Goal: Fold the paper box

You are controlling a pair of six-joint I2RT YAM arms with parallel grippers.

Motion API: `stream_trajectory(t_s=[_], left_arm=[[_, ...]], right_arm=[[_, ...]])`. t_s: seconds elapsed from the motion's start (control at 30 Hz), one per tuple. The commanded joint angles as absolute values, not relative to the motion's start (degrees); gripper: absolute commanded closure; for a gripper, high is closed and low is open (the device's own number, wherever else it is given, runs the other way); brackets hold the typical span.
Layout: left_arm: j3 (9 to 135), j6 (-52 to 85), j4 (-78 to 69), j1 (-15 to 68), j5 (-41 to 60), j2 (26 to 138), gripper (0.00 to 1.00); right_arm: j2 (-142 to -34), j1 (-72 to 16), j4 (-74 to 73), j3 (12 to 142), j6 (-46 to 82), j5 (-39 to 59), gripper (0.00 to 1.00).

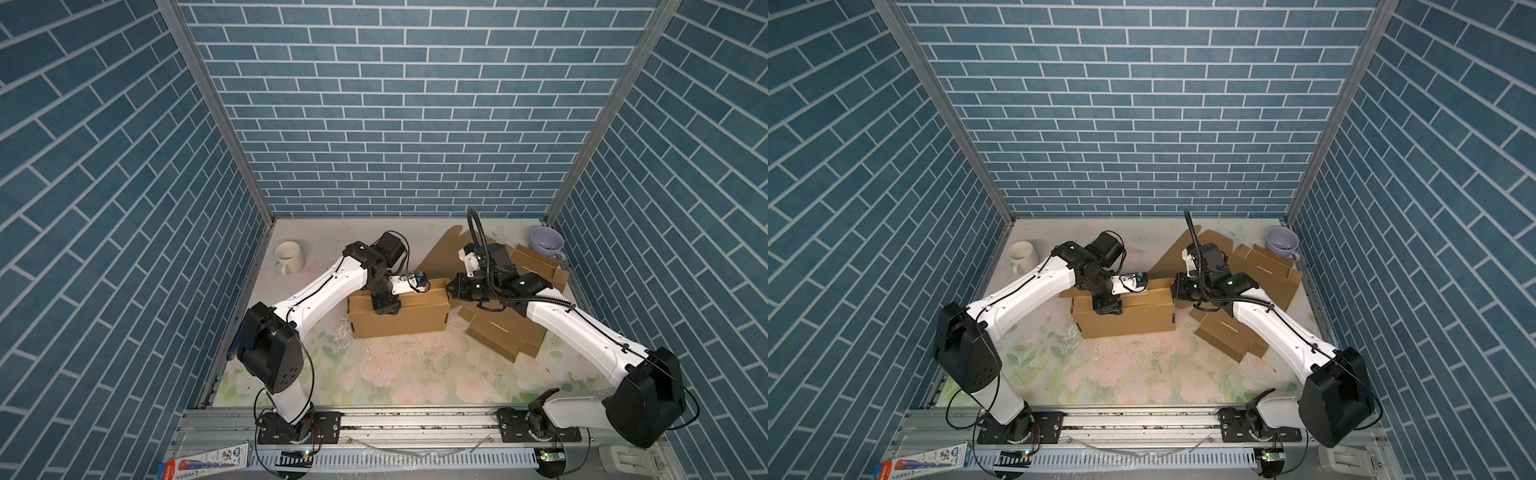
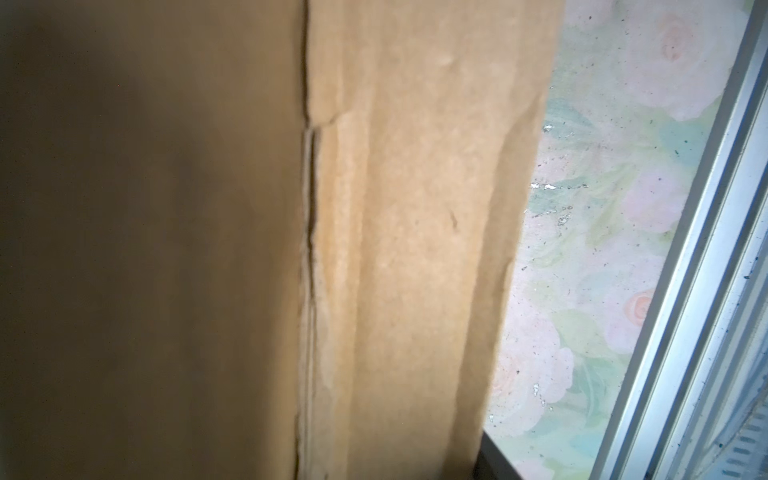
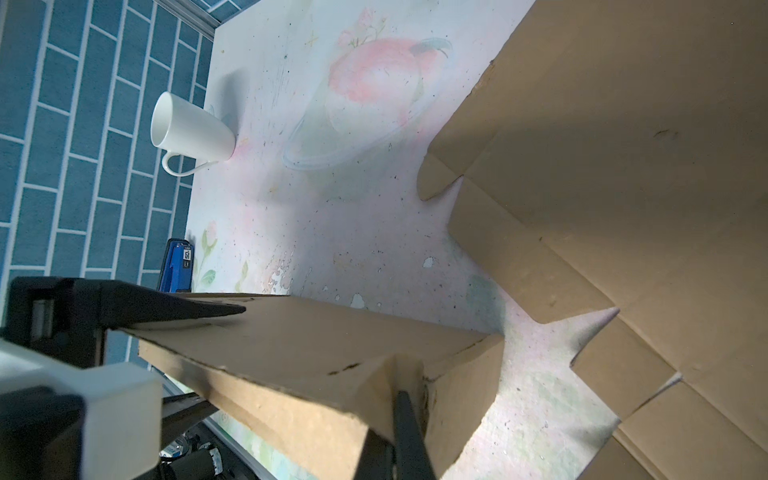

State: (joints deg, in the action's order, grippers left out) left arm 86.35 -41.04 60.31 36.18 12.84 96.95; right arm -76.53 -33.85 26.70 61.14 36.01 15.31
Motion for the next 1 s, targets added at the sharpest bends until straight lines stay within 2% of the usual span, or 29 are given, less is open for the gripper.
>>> stream_trajectory(t_s=[0.0,0.3,0.5,0.7,0.97], left_arm=[[88.3,-39.5,63.9,35.7,10.2,93.7,0.41],[86.6,-36.6,62.0,35.0,11.8,84.6,0.31],[82.9,-35.9,60.1,34.5,12.2,81.8,0.30],[78.6,-36.6,57.3,34.5,12.1,82.8,0.32],[72.5,-35.7,48.6,33.2,13.0,83.3,0.46]], right_arm=[[-78.0,-34.6,35.4,57.8,35.9,12.7,1.00],[-78.2,-35.4,35.0,58.0,36.4,11.2,1.00],[-77.7,-35.9,35.4,59.3,36.9,10.0,1.00],[-77.3,-35.9,36.1,61.1,38.0,9.7,1.00],[-76.1,-35.9,37.8,63.5,38.5,8.4,1.00]])
